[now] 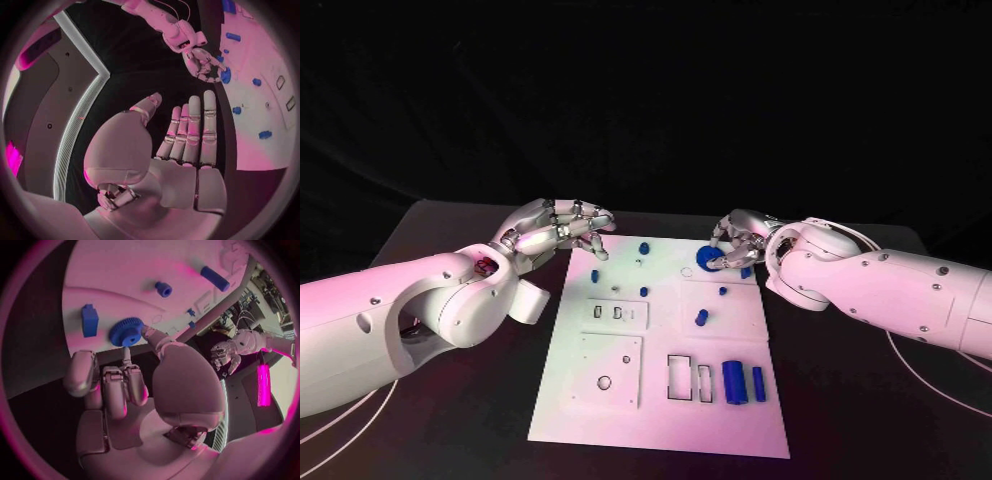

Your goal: Assemble the parts on the task board

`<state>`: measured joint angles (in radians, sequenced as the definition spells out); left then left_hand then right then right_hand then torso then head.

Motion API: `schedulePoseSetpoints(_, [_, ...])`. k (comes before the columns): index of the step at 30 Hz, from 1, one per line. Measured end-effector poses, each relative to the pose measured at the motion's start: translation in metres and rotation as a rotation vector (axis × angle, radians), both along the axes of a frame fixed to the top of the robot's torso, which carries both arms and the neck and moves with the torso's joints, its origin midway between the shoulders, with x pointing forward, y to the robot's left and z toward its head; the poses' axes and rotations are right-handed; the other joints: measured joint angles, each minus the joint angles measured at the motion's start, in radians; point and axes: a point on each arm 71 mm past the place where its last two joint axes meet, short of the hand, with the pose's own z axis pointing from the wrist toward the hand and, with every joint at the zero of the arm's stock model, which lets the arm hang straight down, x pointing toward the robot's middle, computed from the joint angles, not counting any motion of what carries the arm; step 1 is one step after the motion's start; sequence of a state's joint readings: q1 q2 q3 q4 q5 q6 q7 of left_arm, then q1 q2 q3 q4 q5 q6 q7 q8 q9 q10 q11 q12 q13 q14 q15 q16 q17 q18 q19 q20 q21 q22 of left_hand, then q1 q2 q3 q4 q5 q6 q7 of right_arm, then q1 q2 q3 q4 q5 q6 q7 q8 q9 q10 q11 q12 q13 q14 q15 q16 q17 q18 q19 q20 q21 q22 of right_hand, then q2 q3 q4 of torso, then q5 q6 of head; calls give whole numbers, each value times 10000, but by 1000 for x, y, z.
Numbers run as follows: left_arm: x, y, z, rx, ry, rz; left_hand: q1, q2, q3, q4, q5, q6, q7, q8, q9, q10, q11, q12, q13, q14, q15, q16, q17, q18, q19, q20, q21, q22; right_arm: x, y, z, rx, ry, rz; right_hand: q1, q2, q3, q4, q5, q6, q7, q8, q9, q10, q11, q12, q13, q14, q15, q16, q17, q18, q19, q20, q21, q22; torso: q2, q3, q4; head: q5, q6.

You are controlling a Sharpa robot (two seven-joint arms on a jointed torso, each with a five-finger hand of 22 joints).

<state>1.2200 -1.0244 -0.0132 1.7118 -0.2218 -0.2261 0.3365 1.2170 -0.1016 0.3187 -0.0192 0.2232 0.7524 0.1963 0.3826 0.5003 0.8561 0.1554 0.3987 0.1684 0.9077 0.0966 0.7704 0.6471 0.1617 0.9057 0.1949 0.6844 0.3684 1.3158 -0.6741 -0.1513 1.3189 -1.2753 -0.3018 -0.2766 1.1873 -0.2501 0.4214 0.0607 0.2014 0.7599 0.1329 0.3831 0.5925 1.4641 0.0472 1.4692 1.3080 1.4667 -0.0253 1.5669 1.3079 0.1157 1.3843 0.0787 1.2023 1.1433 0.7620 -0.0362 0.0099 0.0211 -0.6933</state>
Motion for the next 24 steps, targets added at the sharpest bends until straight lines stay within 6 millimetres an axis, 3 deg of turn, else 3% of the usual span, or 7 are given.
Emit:
schedulePoseSetpoints(16, [0,1,0,38,62,8,0,0,-10,10,0,0,0,0,-2,0,0,0,1,0,0,40,1,1,0,0,0,10,3,0,-3,-110,69,-60,52,53,112,58,-1,-70,0,-40,-52,0,0,0,-2,0,0,0,-2,0,0,0,0,22,0,4,5,-18,-68])
schedulePoseSetpoints(24, [0,1,-1,43,80,-8,0,0,-29,29,0,0,0,0,0,0,0,-1,-8,0,0,40,1,0,0,0,0,9,4,-1,-3,-140,47,-84,481,344,870,-117,289,246,7,40,-160,-1,0,16,-3,0,1,-1,-3,0,-1,0,-1,161,-6,10,-1,-12,-71])
